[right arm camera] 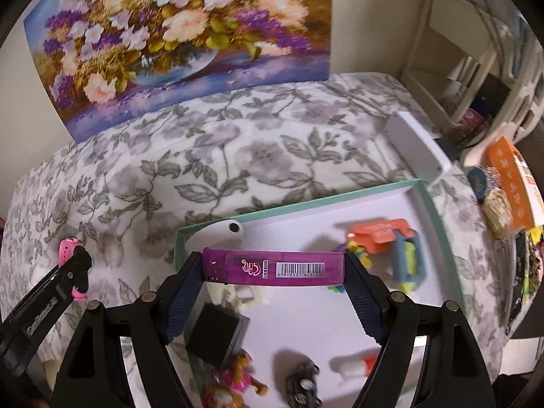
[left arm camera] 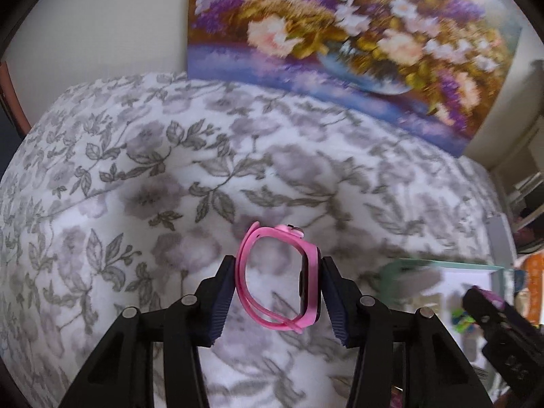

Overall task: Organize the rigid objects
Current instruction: 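Carry the lighter and pink watch into the tray and open both grippers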

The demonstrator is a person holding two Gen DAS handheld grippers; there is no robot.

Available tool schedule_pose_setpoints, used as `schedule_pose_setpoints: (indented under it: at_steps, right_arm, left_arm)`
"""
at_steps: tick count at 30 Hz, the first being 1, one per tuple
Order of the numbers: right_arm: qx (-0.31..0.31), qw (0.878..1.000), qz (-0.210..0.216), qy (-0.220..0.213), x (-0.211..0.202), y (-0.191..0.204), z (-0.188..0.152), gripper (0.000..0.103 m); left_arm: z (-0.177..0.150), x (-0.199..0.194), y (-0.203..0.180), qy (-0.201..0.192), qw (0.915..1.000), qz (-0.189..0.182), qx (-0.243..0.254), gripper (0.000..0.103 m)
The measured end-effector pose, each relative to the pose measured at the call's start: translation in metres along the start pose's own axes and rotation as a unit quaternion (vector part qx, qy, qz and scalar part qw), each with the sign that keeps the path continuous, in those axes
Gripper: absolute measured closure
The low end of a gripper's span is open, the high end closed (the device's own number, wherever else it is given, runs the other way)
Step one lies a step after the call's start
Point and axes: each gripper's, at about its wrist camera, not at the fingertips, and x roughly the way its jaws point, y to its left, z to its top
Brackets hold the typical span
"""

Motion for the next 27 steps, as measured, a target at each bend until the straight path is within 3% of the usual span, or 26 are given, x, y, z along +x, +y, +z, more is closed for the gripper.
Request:
schedule_pose_setpoints:
  at_steps: [4,13,27]
  right_arm:
    - [0.008,1.000,0.001,-0.007,-0.018,-0.009,-0.007,0.021]
    - [0.032,0.999,-0.018,-0.010,-0.041,-0.045,-0.039,0.021]
    - [0.064,0.997,-0.039,0.011,-0.034,-0.090,-0.058,0.021]
  left_arm:
    - [-0.010,-0.027,-0.014,-0.002,0.9996,-0.028,0.005,0.051]
    - [-0.038,-0.067,-0.037,-0.013,0.9983,-0.037,0.044,0.051]
    - [-0.082,-0.064,-0.100,0.017,0.9912,-0.052,0.120,0.050]
